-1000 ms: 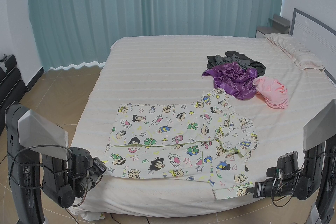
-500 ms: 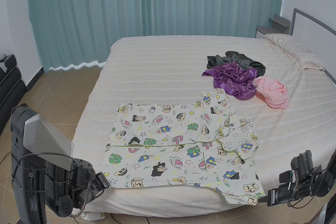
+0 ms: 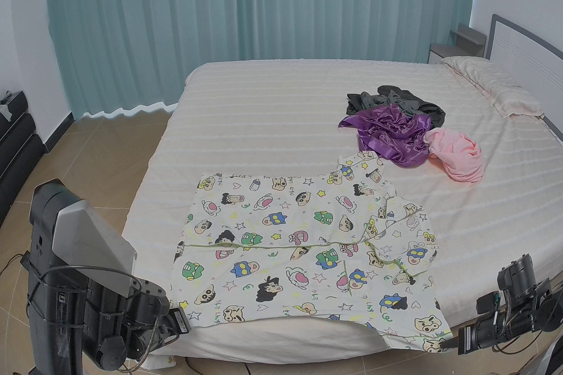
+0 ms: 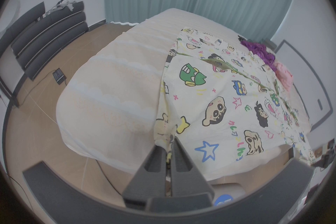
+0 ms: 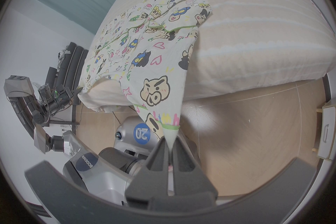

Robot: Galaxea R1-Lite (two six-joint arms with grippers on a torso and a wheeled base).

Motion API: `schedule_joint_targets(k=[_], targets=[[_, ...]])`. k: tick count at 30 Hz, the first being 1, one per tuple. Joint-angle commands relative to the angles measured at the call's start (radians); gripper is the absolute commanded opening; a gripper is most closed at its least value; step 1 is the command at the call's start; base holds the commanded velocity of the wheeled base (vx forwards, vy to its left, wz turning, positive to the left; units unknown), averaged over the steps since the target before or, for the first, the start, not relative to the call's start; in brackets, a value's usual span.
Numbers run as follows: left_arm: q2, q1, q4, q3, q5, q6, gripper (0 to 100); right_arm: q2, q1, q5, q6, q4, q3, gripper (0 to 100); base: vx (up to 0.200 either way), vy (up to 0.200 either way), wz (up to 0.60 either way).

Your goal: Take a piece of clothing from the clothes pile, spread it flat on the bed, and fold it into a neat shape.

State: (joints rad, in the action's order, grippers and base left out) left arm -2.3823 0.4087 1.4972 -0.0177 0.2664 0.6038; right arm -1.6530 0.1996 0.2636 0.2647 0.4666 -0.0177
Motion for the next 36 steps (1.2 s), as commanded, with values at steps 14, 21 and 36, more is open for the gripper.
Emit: schedule_joint_targets(k=[14, 21, 36], targets=[[0.224, -0.005, -0.288, 0.007, -0.067, -0.180, 0, 0.050, -0.005, -0.003, -0.045, -0.098, 0.018, 0, 0.000, 0.000, 0.00], [0.296, -0.010, -0.546, -0.085, -0.090, -0.179, 0, 0.047, -0.002, -0.004, -0.051, -0.117, 0.018, 0, 0.000, 0.000, 0.00], [0.554, -0.056, -1.456, -0.559, -0.199, -0.041, 0, 0.042, -0.006, -0.003, -0.062, -0.117, 0.018, 0, 0.000, 0.000, 0.00]])
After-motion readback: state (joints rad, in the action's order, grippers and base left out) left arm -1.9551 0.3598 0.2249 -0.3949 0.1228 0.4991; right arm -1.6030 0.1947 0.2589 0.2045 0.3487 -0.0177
